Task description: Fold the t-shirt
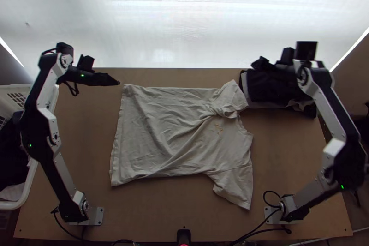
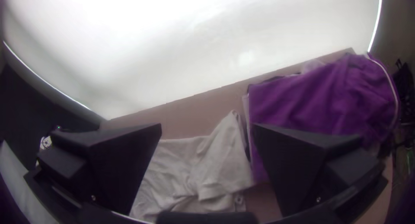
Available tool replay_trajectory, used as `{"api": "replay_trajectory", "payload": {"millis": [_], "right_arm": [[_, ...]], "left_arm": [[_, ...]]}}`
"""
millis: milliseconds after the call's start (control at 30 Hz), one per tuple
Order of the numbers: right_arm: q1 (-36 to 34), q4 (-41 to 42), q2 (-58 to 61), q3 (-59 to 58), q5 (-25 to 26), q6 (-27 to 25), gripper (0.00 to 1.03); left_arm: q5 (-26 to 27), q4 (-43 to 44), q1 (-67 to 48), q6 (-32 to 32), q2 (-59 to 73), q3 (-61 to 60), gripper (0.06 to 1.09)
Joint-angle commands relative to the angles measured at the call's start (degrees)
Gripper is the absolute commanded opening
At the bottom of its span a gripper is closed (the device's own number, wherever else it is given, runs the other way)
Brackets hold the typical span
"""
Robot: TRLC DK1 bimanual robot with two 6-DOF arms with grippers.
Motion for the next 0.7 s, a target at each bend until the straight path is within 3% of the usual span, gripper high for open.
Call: {"api": "replay_trajectory", "payload": {"millis": [0,233,400,533,667], "right_arm": [[-6.51,-16.64,-19.88,-10.78,-4.69,0.35,0.98],[-9.77,-34.13,-25.16,-26.42,-5.48,-11.7,0.98],[-3.88,-39.93,-27.18,-37.76,-6.01,-14.95,0.98],[0.52,-39.58,-29.82,-45.41,-6.8,-17.23,0.98],[2.98,-33.52,-34.91,-49.54,-6.72,-16.79,0.93]], "left_arm": [[0.85,-17.5,1.45,13.43,-14.11,-9.28,1.04],[-0.2,-17.42,3.82,20.9,-31.07,-33.54,1.04],[-3.8,-16.89,3.21,25.03,-38.98,-45.05,1.04],[-6.44,-16.45,1.54,26.08,-42.23,-51.03,1.04],[-9.78,-14.78,1.28,27.58,-43.11,-57.01,1.04]]}}
